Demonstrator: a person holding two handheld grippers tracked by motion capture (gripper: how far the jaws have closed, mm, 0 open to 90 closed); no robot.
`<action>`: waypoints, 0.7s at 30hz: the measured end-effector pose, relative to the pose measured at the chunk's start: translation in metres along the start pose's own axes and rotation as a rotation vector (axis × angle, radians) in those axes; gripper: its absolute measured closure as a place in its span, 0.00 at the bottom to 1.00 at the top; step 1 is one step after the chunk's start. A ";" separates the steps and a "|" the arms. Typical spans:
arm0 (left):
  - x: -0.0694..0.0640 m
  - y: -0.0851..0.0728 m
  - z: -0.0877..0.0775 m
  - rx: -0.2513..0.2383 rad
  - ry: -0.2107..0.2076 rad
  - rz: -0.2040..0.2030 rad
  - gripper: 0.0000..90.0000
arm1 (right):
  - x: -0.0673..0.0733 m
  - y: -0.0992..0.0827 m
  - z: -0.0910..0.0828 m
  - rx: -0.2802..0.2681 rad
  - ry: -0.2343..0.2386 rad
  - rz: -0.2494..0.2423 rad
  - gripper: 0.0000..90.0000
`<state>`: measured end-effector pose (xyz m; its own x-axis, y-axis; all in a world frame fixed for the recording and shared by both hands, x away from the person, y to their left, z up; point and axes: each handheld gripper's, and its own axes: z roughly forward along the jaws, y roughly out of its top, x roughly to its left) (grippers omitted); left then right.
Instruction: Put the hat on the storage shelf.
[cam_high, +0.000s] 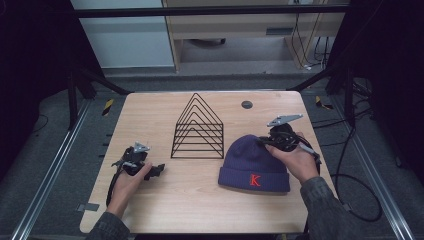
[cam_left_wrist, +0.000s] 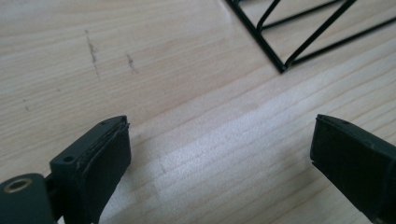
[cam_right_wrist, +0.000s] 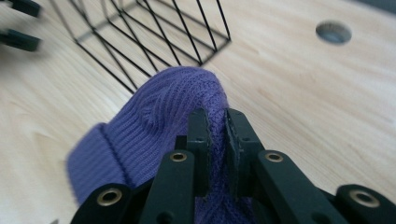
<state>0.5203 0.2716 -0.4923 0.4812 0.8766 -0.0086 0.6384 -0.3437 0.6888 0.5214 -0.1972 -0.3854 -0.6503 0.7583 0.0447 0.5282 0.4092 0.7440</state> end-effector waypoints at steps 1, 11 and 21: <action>0.000 0.000 -0.001 -0.011 0.003 -0.004 0.06 | 0.007 0.002 -0.013 -0.029 0.010 -0.010 0.91; -0.003 0.005 -0.013 -0.078 -0.024 0.003 0.08 | 0.030 0.016 -0.054 -0.114 0.024 -0.086 0.91; -0.010 0.013 -0.031 -0.131 -0.047 0.022 0.09 | 0.024 0.034 -0.073 -0.150 0.008 -0.113 0.91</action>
<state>0.5046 0.2689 -0.4608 0.5233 0.8518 -0.0244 0.5450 -0.3125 0.7780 0.4841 -0.2025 -0.3097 -0.7055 0.7076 -0.0395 0.3649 0.4105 0.8357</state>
